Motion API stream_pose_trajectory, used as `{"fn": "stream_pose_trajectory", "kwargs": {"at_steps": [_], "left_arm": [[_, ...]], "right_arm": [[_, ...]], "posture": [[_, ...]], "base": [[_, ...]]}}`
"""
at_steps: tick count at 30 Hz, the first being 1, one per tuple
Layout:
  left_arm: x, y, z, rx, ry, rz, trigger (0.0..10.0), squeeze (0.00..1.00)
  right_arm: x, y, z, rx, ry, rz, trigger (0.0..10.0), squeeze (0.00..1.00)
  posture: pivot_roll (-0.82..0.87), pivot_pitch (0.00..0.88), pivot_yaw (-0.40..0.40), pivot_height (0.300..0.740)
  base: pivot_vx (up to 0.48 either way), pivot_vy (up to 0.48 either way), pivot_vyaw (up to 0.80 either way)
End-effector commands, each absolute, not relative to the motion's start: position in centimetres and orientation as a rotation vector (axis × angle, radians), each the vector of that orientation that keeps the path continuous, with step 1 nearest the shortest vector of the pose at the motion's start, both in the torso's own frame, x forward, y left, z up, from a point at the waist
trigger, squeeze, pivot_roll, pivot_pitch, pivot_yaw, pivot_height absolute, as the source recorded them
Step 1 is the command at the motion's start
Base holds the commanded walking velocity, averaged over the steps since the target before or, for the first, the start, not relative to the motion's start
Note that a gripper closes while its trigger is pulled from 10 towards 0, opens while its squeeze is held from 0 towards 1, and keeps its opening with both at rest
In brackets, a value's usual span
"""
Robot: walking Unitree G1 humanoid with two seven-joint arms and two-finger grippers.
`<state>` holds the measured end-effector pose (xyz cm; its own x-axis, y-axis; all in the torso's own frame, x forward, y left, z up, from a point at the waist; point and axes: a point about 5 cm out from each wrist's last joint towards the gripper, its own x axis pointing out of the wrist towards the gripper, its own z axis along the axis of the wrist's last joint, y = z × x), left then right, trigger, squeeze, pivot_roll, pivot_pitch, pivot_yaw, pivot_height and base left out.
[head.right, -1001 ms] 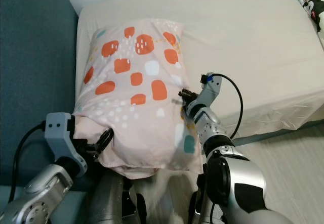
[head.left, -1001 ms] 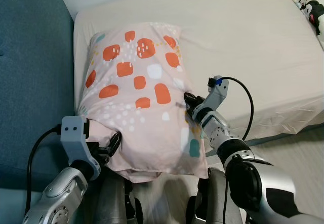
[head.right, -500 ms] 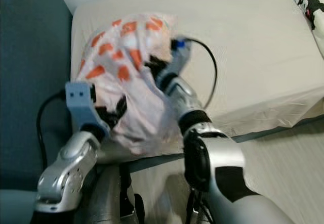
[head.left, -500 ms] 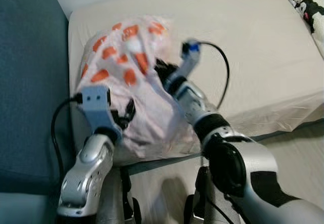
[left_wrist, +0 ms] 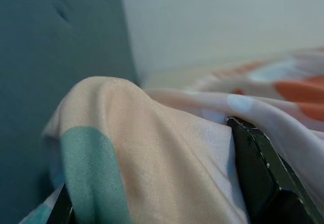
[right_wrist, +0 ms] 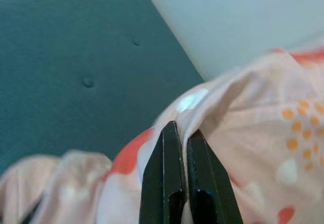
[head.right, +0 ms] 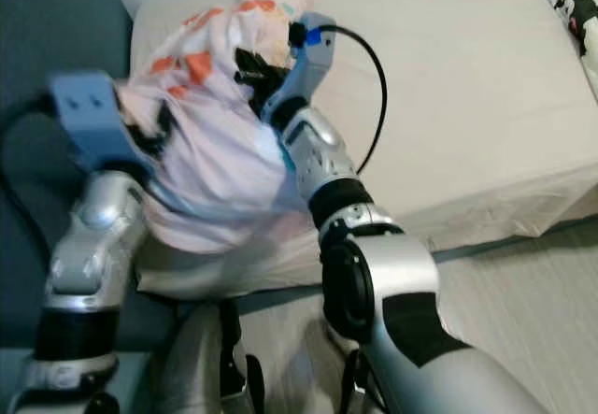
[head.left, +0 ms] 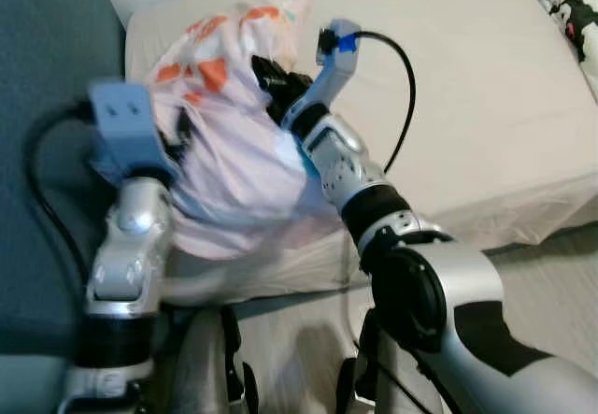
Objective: Clean up the room
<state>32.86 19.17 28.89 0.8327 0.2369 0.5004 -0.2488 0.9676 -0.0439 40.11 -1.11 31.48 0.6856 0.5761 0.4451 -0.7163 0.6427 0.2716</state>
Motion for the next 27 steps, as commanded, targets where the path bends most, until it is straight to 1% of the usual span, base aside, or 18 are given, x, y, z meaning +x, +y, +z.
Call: {"fn": "stream_pose_trajectory", "kwargs": {"at_steps": [1, 2, 5, 7, 12, 14, 15, 17, 18, 19, 20, 21, 22, 23, 24, 25, 26, 27], "left_arm": [[33.1, 19.8, 29.3, 0.074, -0.559, 0.299, 10.0, 0.0], [33.1, 20.6, 30.2, 0.091, -0.593, 0.348, 10.0, 0.0], [33.0, 21.3, 30.8, 0.101, -0.619, 0.387, 10.0, 0.0], [32.7, 22.1, 31.4, 0.112, -0.648, 0.445, 10.0, 0.0], [32.7, 22.5, 31.4, 0.121, -0.66, 0.472, 10.0, 0.0], [32.5, 22.8, 29.2, 0.171, -0.608, 0.509, 10.0, 0.0], [32.5, 22.8, 29.2, 0.171, -0.608, 0.509, 10.0, 0.0], [31.9, 22.7, 26.3, 0.209, -0.539, 0.537, 10.0, 0.0], [31.9, 22.7, 26.3, 0.209, -0.539, 0.537, 10.0, 0.0], [31.4, 22.4, 24.2, 0.208, -0.472, 0.524, 10.0, 0.0], [31.0, 21.6, 21.7, 0.178, -0.385, 0.449, 10.0, 0.0], [30.6, 21.0, 20.1, 0.152, -0.329, 0.394, 10.0, 0.0], [30.6, 21.0, 20.1, 0.152, -0.329, 0.394, 10.0, 0.0], [30.2, 20.2, 18.4, 0.122, -0.257, 0.315, 10.0, 0.0], [29.6, 19.3, 17.0, 0.098, -0.194, 0.227, 10.0, 0.0], [29.1, 18.7, 16.2, 0.085, -0.157, 0.175, 10.0, 0.0], [29.1, 18.7, 16.2, 0.085, -0.157, 0.175, 10.0, 0.0], [28.4, 18.0, 15.4, 0.073, -0.122, 0.115, 10.0, 0.0]], "right_arm": [[39.1, 0.9, 33.2, 0.422, -0.394, 0.85, 0.0, 0.0], [39.0, 1.1, 33.9, 0.412, -0.418, 0.862, 0.0, 0.0], [38.8, 1.4, 34.6, 0.404, -0.44, 0.877, 0.0, 0.0], [38.2, 2.0, 35.8, 0.369, -0.48, 0.916, 0.0, 0.0], [38.0, 2.5, 36.2, 0.344, -0.495, 0.94, 0.0, 0.0], [37.9, 3.3, 33.9, 0.268, -0.44, 0.957, 0.0, 0.0], [37.9, 3.3, 33.9, 0.268, -0.44, 0.957, 0.0, 0.0], [37.9, 3.7, 30.9, 0.205, -0.366, 0.961, 0.0, 0.0], [37.9, 3.7, 30.9, 0.205, -0.366, 0.961, 0.0, 0.0], [37.8, 3.7, 29.0, 0.181, -0.318, 0.958, 0.0, 0.0], [37.8, 3.6, 27.1, 0.161, -0.267, 0.95, 0.0, 0.0], [37.8, 3.5, 25.9, 0.148, -0.236, 0.944, 0.0, 0.0], [37.8, 3.5, 25.9, 0.148, -0.236, 0.944, 0.0, 0.0], [37.8, 3.3, 24.8, 0.145, -0.201, 0.926, 4.3, 0.0], [37.8, 3.0, 23.6, 0.149, -0.167, 0.896, 10.0, 0.0], [37.8, 2.7, 23.0, 0.152, -0.146, 0.876, 10.0, 0.0], [37.8, 2.7, 23.0, 0.152, -0.146, 0.876, 10.0, 0.0], [38.0, 2.2, 22.1, 0.171, -0.116, 0.833, 10.0, 0.0]], "posture": [[0.2, 0.396, 0.017, 0.581], [0.2, 0.394, 0.017, 0.581], [0.2, 0.393, 0.016, 0.581], [0.2, 0.393, 0.016, 0.581], [0.2, 0.393, 0.016, 0.581], [0.2, 0.392, 0.008, 0.581], [0.2, 0.392, 0.008, 0.581], [0.2, 0.396, 0.005, 0.581], [0.2, 0.396, 0.005, 0.581], [0.2, 0.398, 0.003, 0.581], [0.2, 0.398, 0.002, 0.581], [0.2, 0.398, 0.002, 0.581], [0.2, 0.398, 0.002, 0.581], [0.2, 0.399, 0.002, 0.581], [0.2, 0.398, 0.002, 0.581], [0.2, 0.398, 0.002, 0.581], [0.2, 0.398, 0.002, 0.581], [0.2, 0.397, 0.004, 0.581]], "base": [[0.0, 0.0, 0.0], [0.0, 0.0, 0.0], [0.0, 0.0, 0.0], [0.0, 0.0, 0.0], [0.0, 0.0, 0.0], [0.0, 0.0, 0.0], [0.0, 0.0, 0.0], [0.0, 0.0, 0.0], [0.0, 0.0, 0.0], [0.0, 0.0, 0.0], [0.0, 0.0, 0.0], [0.0, 0.0, 0.0], [0.0, 0.0, 0.0], [0.0, 0.0, 0.0], [0.0, 0.0, 0.0], [0.0, 0.0, 0.0], [0.0, 0.0, 0.0], [0.0, 0.0, 0.0]]}}
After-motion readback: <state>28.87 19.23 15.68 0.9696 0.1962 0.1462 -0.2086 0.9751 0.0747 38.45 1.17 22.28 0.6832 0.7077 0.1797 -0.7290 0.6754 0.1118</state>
